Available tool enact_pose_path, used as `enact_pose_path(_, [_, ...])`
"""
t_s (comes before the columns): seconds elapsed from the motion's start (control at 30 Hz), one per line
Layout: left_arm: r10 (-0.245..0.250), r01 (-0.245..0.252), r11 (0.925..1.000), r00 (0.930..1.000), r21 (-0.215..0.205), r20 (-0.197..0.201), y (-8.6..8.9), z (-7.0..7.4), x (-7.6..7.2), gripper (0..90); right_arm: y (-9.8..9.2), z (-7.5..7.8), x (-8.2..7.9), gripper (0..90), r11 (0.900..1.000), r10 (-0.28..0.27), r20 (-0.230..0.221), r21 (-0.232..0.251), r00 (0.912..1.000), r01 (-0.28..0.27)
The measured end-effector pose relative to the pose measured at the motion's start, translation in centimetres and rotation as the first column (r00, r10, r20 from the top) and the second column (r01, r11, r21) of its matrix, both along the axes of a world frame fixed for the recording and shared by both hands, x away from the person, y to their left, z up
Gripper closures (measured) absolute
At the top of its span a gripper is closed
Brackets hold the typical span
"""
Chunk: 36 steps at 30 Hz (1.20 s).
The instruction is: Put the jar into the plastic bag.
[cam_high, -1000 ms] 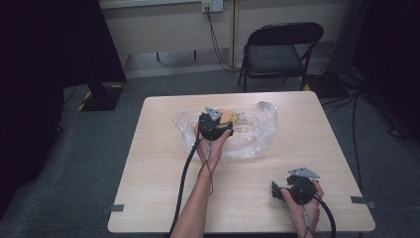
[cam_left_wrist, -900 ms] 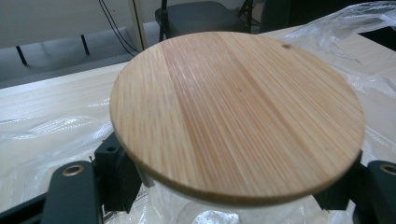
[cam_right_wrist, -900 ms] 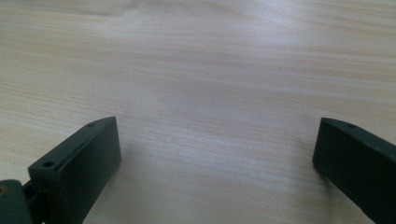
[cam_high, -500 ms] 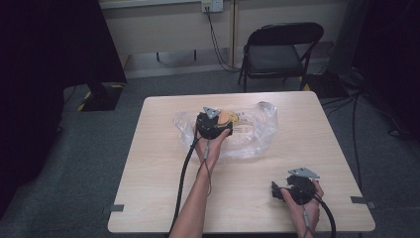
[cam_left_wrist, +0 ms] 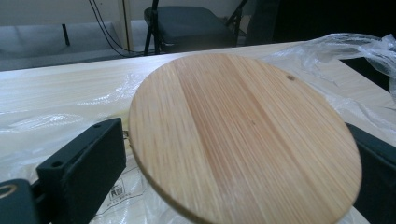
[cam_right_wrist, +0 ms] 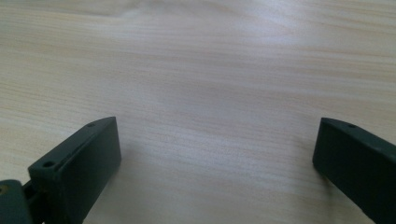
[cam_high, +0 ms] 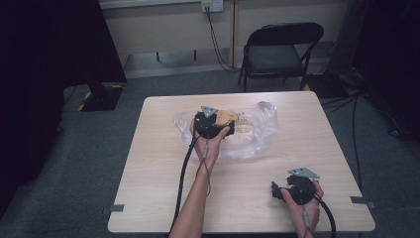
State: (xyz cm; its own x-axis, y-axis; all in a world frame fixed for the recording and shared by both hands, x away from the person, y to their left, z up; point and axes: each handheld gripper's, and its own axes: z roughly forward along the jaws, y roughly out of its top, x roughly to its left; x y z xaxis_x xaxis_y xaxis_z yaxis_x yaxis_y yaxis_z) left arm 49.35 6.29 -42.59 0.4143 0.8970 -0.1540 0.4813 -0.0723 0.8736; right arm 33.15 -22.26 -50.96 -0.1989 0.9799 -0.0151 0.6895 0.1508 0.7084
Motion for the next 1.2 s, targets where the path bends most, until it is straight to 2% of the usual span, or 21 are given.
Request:
enact_pose_path(0.17, [-0.004,0.004,0.9999,1.0,0.014,0.0,0.2,0.1,-0.1,2.5,0.0,0.0,0.0,0.2,1.0,0.0,0.0,0.0,1.0,0.0])
enact_pose_path(0.27, [-0.027,0.027,0.9996,0.9995,0.005,0.018,0.2,0.2,-0.2,2.4,0.0,0.0,0.0,0.2,1.0,0.0,0.0,0.0,1.0,0.0])
enact_pose_path(0.33, [-0.01,0.01,0.9996,0.9996,0.026,0.025,0.1,0.3,-0.3,2.4,0.0,0.0,0.0,0.2,1.0,0.0,0.0,0.0,1.0,0.0])
enact_pose_path(0.4, [-0.012,0.011,0.9998,0.9997,0.015,0.023,0.2,0.4,-0.4,2.4,0.0,0.0,0.0,0.2,1.0,0.0,0.0,0.0,1.0,0.0])
enact_pose_path(0.53, [-0.013,0.012,0.9997,0.9995,0.022,0.03,0.4,0.6,-0.6,2.4,0.0,0.0,0.0,0.2,1.0,0.0,0.0,0.0,1.0,0.0])
enact_pose_path(0.63, [-0.017,0.017,0.9998,0.9993,0.007,0.033,0.5,0.7,-0.8,2.4,0.0,0.0,0.0,0.2,1.0,0.0,0.0,-0.001,1.0,0.0])
enact_pose_path(0.77, [-0.022,0.021,0.9996,0.9988,0.019,0.044,0.6,0.9,-1.3,2.5,0.0,0.0,0.0,0.2,1.0,0.0,0.0,0.0,1.0,0.0])
enact_pose_path(0.97, [-0.026,0.025,0.9996,0.9986,0.012,0.046,0.9,1.5,-2.0,2.5,0.0,0.0,0.0,0.2,1.0,0.0,0.0,0.0,1.0,0.0])
enact_pose_path(1.2, [-0.037,0.036,0.9993,0.9961,0.005,0.08,1.2,2.7,-3.3,2.5,0.0,0.0,0.0,0.2,1.0,0.0,0.0,0.0,1.0,0.0])
